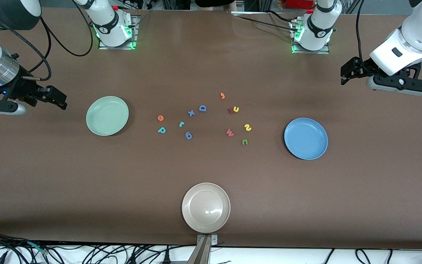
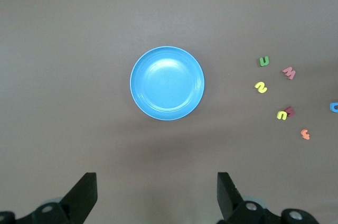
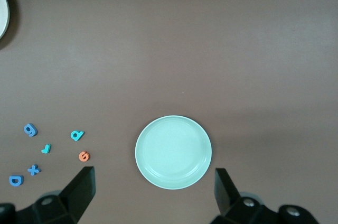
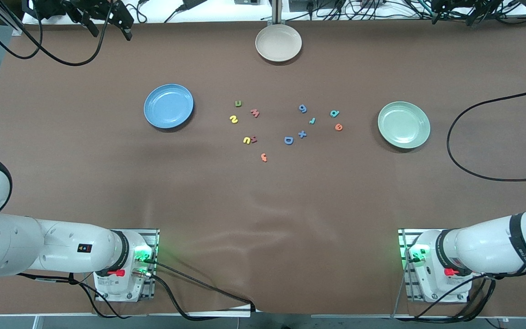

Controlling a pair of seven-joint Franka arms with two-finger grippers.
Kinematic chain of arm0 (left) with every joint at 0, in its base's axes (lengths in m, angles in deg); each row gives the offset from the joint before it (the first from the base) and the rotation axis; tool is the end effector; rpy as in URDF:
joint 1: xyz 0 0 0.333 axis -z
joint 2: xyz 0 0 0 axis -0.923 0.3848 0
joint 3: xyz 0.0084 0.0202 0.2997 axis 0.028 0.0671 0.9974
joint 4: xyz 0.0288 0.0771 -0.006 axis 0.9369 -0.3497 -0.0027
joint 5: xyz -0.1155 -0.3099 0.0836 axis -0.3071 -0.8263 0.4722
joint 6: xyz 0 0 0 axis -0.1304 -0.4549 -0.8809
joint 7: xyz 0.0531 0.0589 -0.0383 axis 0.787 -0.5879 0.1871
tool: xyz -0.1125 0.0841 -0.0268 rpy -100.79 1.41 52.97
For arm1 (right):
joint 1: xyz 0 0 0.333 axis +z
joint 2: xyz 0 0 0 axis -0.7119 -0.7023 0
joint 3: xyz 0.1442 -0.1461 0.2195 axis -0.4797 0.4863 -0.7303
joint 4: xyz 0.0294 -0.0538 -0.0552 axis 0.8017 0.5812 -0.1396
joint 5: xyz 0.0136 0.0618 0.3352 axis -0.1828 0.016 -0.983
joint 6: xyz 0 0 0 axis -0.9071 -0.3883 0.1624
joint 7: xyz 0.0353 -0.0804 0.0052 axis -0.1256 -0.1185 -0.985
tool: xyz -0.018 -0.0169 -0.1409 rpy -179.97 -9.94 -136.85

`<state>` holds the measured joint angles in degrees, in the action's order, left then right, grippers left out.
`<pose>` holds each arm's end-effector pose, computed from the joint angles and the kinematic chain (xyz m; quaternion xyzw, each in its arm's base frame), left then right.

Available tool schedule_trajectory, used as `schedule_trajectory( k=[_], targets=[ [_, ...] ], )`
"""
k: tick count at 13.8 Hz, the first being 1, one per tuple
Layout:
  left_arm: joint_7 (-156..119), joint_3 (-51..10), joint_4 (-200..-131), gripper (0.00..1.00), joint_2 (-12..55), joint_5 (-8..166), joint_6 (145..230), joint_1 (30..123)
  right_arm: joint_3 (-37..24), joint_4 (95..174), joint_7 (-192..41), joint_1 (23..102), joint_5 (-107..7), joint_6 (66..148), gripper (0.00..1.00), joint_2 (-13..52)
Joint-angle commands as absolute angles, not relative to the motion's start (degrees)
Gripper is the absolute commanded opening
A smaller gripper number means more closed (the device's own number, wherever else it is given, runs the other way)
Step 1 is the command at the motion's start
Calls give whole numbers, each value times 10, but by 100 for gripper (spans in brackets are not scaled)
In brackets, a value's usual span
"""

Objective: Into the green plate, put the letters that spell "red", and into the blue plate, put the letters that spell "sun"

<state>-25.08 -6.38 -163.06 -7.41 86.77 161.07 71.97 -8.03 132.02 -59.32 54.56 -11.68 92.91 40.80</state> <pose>0.4747 -0.0769 0.5499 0.9965 -0.0785 -0.0296 0.0043 0.5261 0.0481 0.5223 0.9986 -0.0470 0.0235 0.0067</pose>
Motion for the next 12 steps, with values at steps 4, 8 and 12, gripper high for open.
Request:
schedule_trajectory(
  k=[4,8,12],
  targets=[
    [-248,-65,-1618,100,-72,860,1600,721,-81,1319,-604,545,-123,926,100,416],
    [-251,-63,-1618,100,-71,860,1600,720,-80,1325,-597,544,-125,915,100,418],
    [-251,-63,-1618,100,-72,860,1600,719,-80,1323,-598,544,-126,896,100,419]
  ],
)
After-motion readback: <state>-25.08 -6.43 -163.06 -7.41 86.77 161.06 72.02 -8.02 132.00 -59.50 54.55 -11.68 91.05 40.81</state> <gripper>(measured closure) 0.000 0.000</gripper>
